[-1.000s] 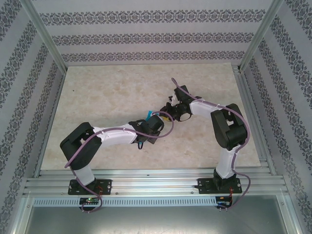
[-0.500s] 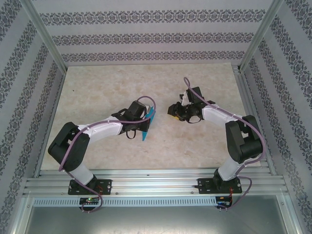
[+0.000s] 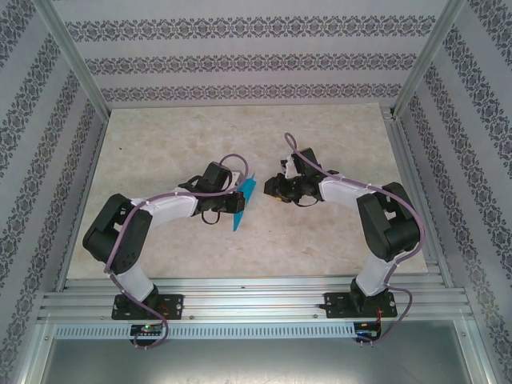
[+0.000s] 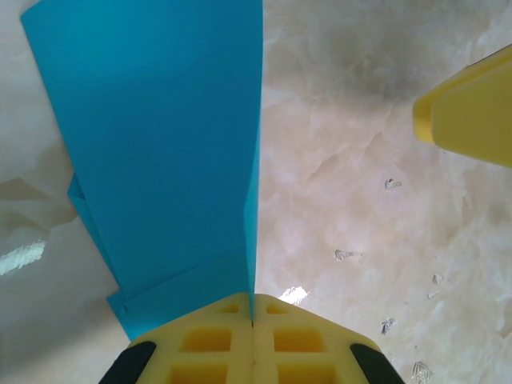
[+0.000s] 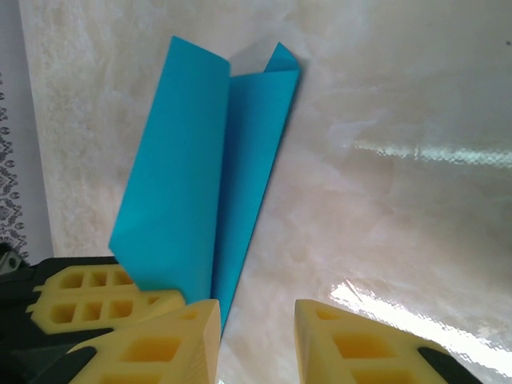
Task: Fold a paper plane with a square sheet of paper (fold left side to right side)
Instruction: Fold the wing for the fifth time at the center of the table.
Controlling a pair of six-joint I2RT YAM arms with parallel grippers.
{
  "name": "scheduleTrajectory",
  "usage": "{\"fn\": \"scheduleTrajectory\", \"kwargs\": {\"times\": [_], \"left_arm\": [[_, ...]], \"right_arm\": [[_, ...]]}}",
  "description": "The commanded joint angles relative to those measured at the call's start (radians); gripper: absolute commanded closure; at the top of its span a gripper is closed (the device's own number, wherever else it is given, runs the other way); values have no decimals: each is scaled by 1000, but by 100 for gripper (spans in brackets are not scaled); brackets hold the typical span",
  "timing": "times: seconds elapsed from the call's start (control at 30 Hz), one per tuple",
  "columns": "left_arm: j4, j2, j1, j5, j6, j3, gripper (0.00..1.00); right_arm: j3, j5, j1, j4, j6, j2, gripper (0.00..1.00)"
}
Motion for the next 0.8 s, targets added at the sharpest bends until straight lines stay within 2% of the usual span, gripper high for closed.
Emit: {"fn": "scheduleTrajectory", "kwargs": {"times": [0.0,0.57,0.77], "left_arm": [[80,45,35,141,-4,-4,97],[111,127,106,277,13,21,96],[121,114,106,277,-5,25,96]], "right_arm": [[-28,-5,6,57,4,7,69],[-71,16,21,150,25,22,69],[-47,25,26,305,140,97,83]]}}
